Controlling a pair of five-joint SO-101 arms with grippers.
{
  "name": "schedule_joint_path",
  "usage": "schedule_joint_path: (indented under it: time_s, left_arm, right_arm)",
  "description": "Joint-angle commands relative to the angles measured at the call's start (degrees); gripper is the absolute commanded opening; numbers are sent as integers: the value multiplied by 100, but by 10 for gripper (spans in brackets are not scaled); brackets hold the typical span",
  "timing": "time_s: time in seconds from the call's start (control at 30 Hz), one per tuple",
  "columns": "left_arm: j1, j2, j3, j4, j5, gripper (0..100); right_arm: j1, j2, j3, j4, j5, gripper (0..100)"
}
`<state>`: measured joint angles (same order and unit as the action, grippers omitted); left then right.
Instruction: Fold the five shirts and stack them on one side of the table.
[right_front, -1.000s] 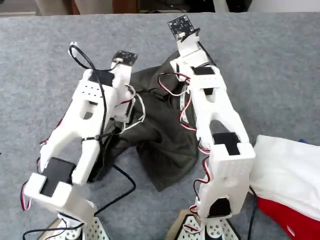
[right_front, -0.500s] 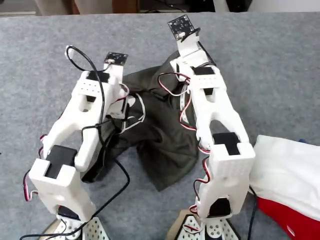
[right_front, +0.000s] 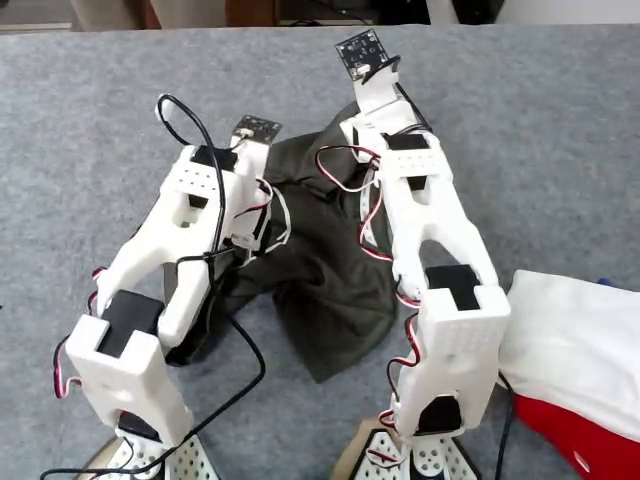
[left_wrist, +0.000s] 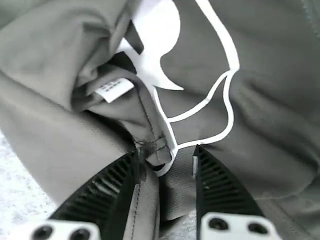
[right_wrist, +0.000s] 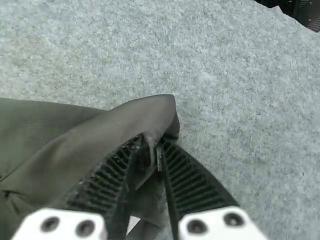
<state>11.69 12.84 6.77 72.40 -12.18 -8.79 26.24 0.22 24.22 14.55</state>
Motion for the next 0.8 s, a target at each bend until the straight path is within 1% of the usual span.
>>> schedule_joint_path:
  time_s: [0.0,0.13,0.23,0.37,0.57,0.77]
  left_arm:
    - [-53,-48,-35,26,-18,160]
    - [-114,-48,-26,62,-18,160]
    - [-62,-48,202,-9,-18,160]
    - [-97,-48,659,-492,-18,160]
    - [-62,-92,703,-563,-18,156]
    - [-105,-66,422,-835,-18,84]
  right_arm:
    - [119,-13,-312,9,-26,4]
    - [119,-13,-312,9,-26,4]
    - [119,-13,-303,9,-26,4]
    - [119,-13,-303,9,-26,4]
    - [119,-13,-303,9,-26,4]
    - [119,-13,-303,9,-26,4]
